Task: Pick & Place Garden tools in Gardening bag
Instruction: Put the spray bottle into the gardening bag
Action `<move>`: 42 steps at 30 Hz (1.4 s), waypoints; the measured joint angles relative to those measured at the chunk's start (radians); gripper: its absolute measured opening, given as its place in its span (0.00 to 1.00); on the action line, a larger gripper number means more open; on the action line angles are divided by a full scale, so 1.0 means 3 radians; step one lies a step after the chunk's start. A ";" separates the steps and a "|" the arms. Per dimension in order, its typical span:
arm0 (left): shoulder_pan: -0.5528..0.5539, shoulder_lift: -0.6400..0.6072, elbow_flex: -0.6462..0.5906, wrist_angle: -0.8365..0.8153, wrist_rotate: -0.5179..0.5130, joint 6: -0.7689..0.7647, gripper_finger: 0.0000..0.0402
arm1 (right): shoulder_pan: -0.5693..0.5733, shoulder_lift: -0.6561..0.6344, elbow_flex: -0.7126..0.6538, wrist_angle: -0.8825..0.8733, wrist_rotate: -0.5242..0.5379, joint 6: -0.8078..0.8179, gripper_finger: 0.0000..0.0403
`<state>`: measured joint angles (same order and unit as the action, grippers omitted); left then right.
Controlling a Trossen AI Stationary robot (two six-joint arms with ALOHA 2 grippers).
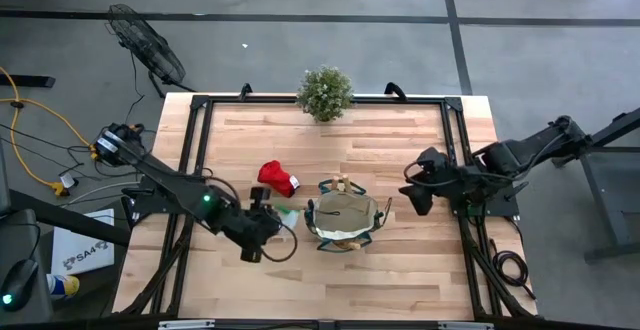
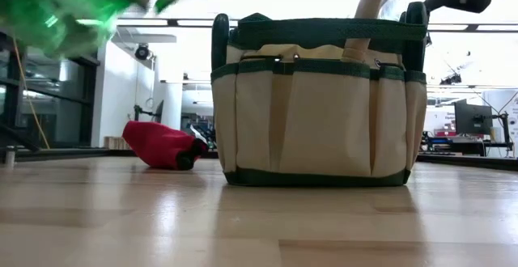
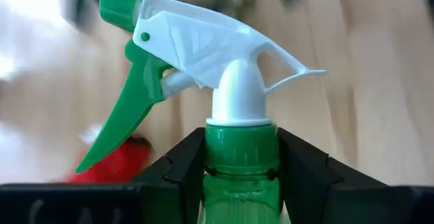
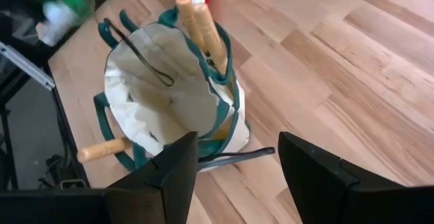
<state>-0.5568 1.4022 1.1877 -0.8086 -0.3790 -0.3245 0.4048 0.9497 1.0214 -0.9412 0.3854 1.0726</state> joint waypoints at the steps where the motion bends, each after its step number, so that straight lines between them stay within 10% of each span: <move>1: 0.0000 -0.0005 0.0111 0.0001 -0.0111 0.0003 0.35 | 0.0012 0.0000 0.0000 -0.0003 -0.0001 -0.0009 0.49; 10: 0.0004 -0.0006 0.0642 0.1113 -0.0881 0.0405 0.35 | 0.0134 0.0000 0.0000 0.0001 0.0015 -0.0098 0.49; 18: 0.0339 0.0304 0.0645 0.2494 -0.0637 0.0823 0.35 | 0.0384 0.0000 -0.0001 0.0566 0.0266 -0.0495 0.49; 27: 0.0610 0.0672 0.0642 0.3080 -0.0583 0.0744 0.35 | 0.0587 0.0144 -0.0001 0.1905 0.0466 -0.1091 0.49; 42: 0.0613 0.0903 0.0640 0.3149 -0.1245 0.1376 0.35 | 0.0556 0.0316 -0.0001 0.2387 0.0894 -0.0165 0.49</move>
<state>-0.3729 1.6730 1.3796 0.1360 -0.7525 0.0884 0.5717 1.0444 1.0210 -0.2251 0.6536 1.0231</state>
